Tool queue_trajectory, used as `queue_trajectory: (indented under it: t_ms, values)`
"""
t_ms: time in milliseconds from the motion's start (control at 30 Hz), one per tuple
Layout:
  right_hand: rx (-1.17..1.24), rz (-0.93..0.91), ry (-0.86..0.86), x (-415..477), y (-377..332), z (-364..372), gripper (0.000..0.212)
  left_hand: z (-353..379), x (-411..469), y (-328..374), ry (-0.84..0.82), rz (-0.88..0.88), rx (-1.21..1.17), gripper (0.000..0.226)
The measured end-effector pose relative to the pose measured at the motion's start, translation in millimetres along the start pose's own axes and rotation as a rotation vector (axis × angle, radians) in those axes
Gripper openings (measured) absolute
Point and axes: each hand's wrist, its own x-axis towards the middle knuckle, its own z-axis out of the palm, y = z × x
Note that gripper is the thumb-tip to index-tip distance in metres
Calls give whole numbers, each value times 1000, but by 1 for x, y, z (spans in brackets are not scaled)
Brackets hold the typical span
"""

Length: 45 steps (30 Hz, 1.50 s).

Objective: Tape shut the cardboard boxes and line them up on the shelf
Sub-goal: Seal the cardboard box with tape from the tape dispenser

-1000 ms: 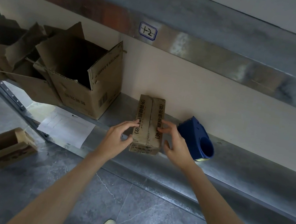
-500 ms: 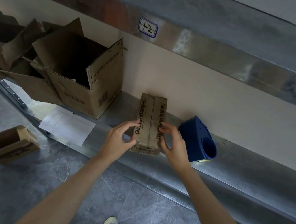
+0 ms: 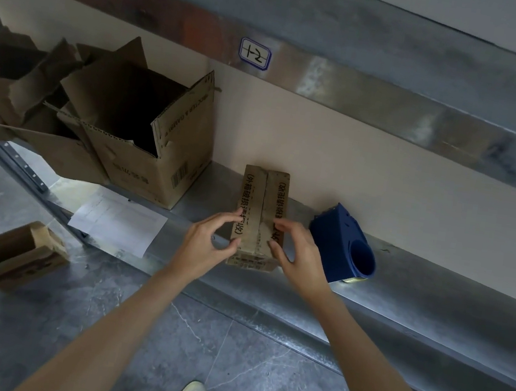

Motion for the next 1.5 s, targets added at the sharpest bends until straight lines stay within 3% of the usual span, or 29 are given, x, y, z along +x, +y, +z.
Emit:
queue_trajectory:
  t_ms: [233,400,500,667,900,1333,1500]
  values:
    - [13,23,-53,-5,-6,2,58,4,-4,0,-30,-37,-27,52]
    - [-58,-6,-52,-5,-4,3,54,2,-5,2,-58,-47,-32,64]
    - [-57,-8,-66,-5,-5,2,65,-2,-4,2,-103,-22,9,74]
    - [-113,-13,-51,-4,-6,7,68,1,-5,3,-87,-14,50,75]
    - [-74,25,-67,1,-7,4,95,5,-7,4,-79,-21,70,74]
    - [3,99,-77,1,-11,2,63,7,-7,6,-56,-121,-10,74]
    - [-64,84,-191,3,-8,-6,58,2,-5,10,-86,-143,-74,75]
